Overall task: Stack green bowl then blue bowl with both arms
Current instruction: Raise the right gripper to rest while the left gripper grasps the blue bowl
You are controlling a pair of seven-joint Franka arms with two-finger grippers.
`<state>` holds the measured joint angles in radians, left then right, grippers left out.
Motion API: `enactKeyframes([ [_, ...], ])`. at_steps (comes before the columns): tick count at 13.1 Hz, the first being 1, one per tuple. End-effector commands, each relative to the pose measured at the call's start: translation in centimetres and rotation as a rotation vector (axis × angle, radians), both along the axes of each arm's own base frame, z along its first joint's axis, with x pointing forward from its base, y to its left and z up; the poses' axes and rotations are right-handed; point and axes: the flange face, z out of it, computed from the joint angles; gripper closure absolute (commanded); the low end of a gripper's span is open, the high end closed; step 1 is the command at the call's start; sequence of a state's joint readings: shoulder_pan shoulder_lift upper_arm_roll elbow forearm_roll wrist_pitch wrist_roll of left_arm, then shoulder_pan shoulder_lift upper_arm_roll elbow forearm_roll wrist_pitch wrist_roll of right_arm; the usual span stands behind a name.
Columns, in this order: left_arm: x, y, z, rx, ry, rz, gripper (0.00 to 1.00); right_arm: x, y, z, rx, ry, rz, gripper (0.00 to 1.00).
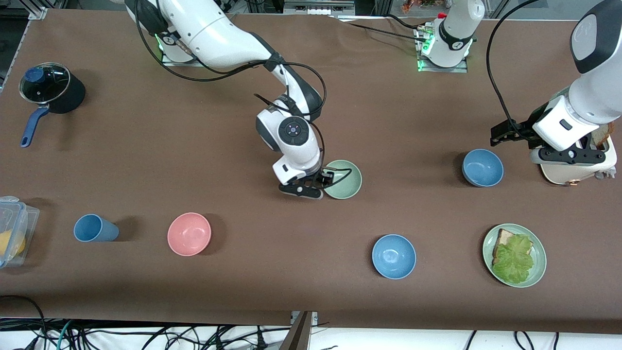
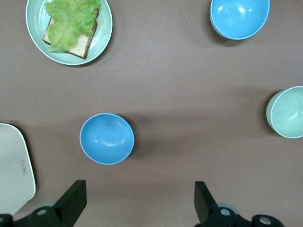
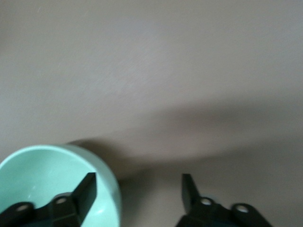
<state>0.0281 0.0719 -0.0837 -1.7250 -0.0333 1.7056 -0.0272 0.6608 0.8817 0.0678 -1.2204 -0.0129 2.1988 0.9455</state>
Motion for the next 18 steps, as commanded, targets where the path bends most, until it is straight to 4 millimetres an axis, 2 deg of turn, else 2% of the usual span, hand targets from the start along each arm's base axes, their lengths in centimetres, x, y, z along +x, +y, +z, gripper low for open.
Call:
enactKeyframes([
  [1,0.0,0.2,-0.1,0.02,0.039,-0.003,0.0,3.0,-6.1,8.2,-0.036,0.028,0.057,0.0],
  [2,-0.1,0.2,-0.3,0.02,0.049,-0.006,0.0,4.3,-9.4,11.5,-0.046,0.032,0.064,0.0],
  [3,-0.1,0.2,-0.3,0.02,0.05,-0.007,0.0,5.9,-13.4,14.2,-0.053,0.04,0.028,0.0],
  [5,-0.1,0.2,-0.3,0.02,0.052,-0.007,0.0,7.4,-20.6,19.3,-0.067,0.056,0.055,0.0],
  [7,-0.6,0.2,-1.3,0.02,0.095,-0.034,0.0,7.3,-26.1,24.0,-0.035,0.076,0.134,0.0],
  [8,-1.0,0.6,-1.9,0.018,0.12,-0.04,0.0,7.1,-29.2,25.7,-0.024,0.107,0.133,0.0],
  [10,-1.1,3.7,-2.6,0.006,0.143,-0.054,0.0,5.5,-34.4,29.1,-0.032,0.136,0.187,0.0],
  [12,-0.3,4.9,-5.8,0.015,0.137,-0.067,0.0,3.0,-38.6,31.6,-0.044,0.145,0.203,0.0],
  [13,-0.1,5.3,-7.5,0.041,0.11,-0.091,0.01,1.1,-40.0,31.9,-0.047,0.147,0.205,0.0],
  [14,-0.2,5.5,-9.1,0.054,0.076,-0.125,0.01,-0.7,-40.6,32.1,-0.048,0.135,0.202,0.0],
  [15,-0.1,6.6,-10.9,0.051,0.035,-0.145,0.01,-2.0,-41.7,32.4,-0.047,0.119,0.197,0.0],
  [16,-0.3,7.2,-13.0,0.048,-0.002,-0.183,0.01,-2.3,-43.1,32.7,-0.048,0.117,0.2,0.0],
  [18,-1.1,8.7,-17.1,0.042,-0.039,-0.235,0.01,-1.9,-44.3,33.2,-0.054,0.105,0.223,0.0],
])
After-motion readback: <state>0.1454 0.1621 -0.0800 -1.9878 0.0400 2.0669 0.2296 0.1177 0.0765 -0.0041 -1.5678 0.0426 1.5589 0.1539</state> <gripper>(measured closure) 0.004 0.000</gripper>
